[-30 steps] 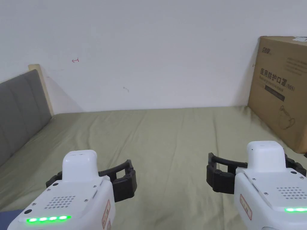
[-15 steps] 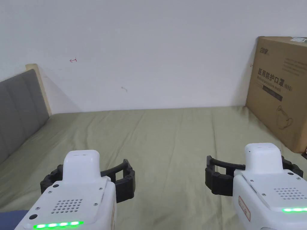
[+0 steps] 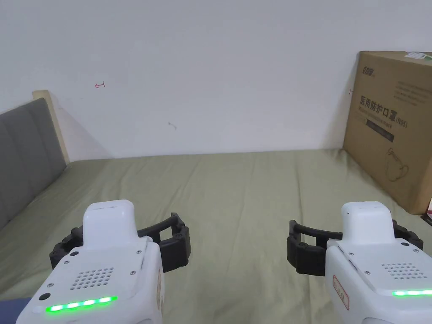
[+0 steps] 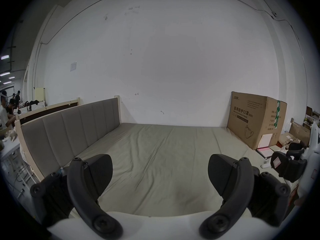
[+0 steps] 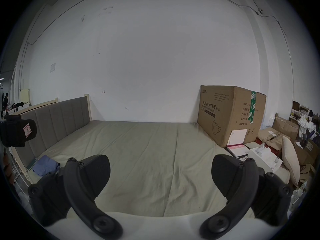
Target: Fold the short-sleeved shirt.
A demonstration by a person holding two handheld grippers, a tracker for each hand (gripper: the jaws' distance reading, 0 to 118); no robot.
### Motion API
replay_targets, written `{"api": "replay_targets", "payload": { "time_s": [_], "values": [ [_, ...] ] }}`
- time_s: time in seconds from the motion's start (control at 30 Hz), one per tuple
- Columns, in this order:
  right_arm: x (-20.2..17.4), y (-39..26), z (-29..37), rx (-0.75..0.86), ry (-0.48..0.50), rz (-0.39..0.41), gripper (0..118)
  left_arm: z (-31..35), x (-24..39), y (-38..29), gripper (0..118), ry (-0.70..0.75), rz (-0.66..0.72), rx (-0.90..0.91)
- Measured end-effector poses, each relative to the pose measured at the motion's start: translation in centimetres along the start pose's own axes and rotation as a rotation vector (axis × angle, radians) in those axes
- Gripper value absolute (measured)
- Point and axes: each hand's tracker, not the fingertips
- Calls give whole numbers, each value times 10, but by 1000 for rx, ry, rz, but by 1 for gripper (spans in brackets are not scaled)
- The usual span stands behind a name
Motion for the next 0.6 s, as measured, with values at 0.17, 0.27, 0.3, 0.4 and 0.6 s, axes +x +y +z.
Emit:
{"api": "replay_targets", "payload": {
  "time_s": [0.17, 0.27, 0.3, 0.4, 0.6],
  "values": [
    [0, 0, 0, 0, 1, 1, 116, -2, -4, 1, 113, -25, 9, -24],
    [0, -1, 0, 0, 3, 3, 116, -1, -4, -1, 114, -33, -9, -21],
    [0, -1, 0, 1, 1, 3, 116, -1, -4, -2, 114, -37, -18, -16],
    [0, -2, -1, -5, 3, 1, 116, 0, -4, -3, 114, -48, -25, -1],
    [0, -2, 0, -1, 3, 4, 116, 0, -4, -4, 114, -55, -26, 14]
  ]
}}
